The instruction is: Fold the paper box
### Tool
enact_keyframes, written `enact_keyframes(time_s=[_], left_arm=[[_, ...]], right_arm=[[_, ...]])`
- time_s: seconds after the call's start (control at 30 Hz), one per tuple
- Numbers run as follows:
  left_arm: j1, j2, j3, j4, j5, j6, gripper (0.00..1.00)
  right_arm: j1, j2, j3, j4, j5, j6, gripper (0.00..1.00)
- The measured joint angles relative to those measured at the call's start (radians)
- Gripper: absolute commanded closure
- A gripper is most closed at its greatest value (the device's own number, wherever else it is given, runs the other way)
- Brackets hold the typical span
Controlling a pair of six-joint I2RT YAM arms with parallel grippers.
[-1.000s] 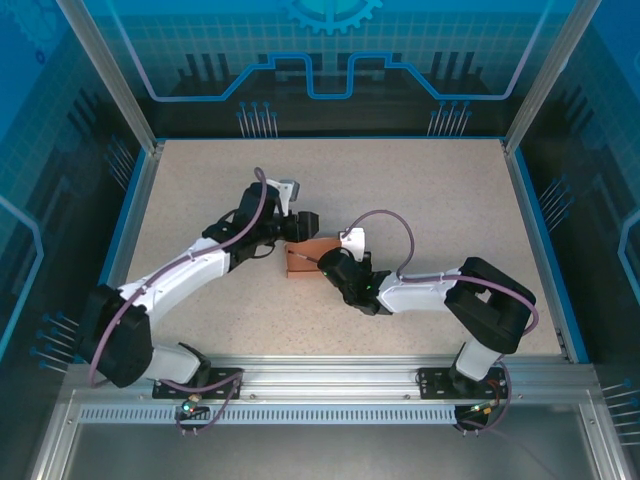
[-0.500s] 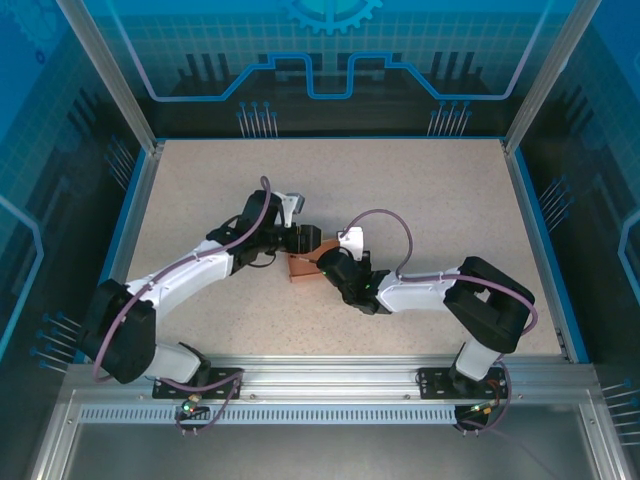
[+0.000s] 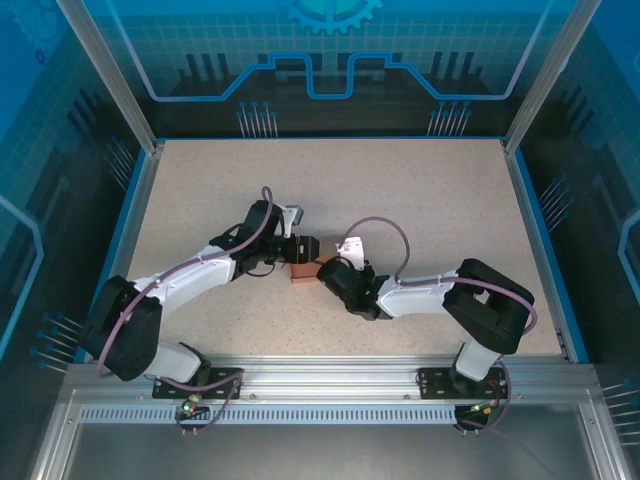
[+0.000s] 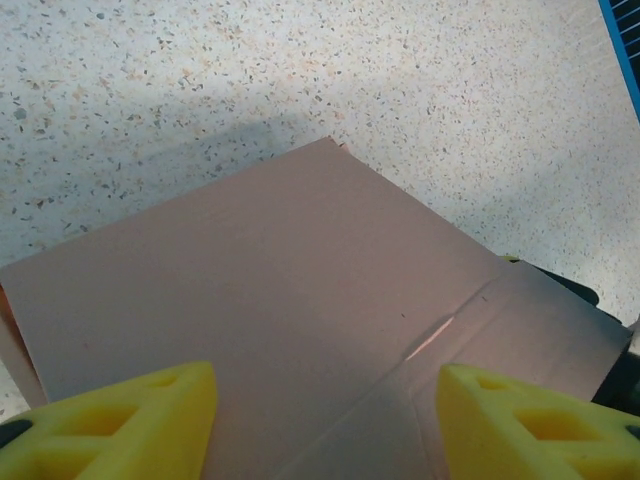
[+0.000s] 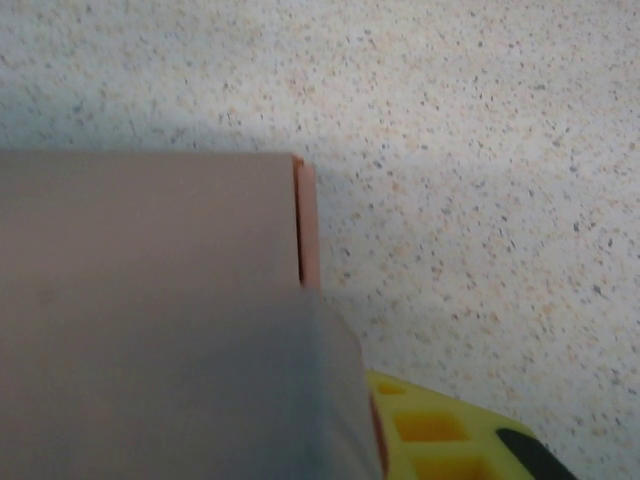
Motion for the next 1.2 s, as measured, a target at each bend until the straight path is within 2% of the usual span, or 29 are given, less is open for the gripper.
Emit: enact_keyframes(time_s=[0.3, 0.53, 0.7, 0.87, 1.0, 1.2], left_arm=[[0.0, 0.021, -0.007, 0.029, 0.0, -0.007, 0.39], [-0.001, 0.026, -0.027, 0.055, 0.0, -0.019, 0.39], [-0.001, 0.027, -0.044, 0.076, 0.0, -0.032, 0.39], [-0.002, 0.027, -0.051, 0.084, 0.0, -0.033, 0.39], [-0.002, 0.027, -0.056, 0.09, 0.0, -0.033, 0.38], [-0.006, 0.031, -0.056, 0.092, 0.0, -0.033, 0.38]], right_arm=[[0.042, -0.156, -0.028, -0.129, -0.035, -0.029, 0.62], [0.042, -0.337, -0.054, -0.174, -0.1, -0.101, 0.54], [0.01, -0.404, -0.052, -0.182, -0.179, -0.15, 0.5], [-0.119, -0.391, -0.025, -0.192, -0.324, -0.18, 0.48], [-0.234, -0.319, 0.033, -0.194, -0.463, -0.189, 0.47], [-0.314, -0.16, 0.121, -0.195, -0.631, -0.206, 0.47]])
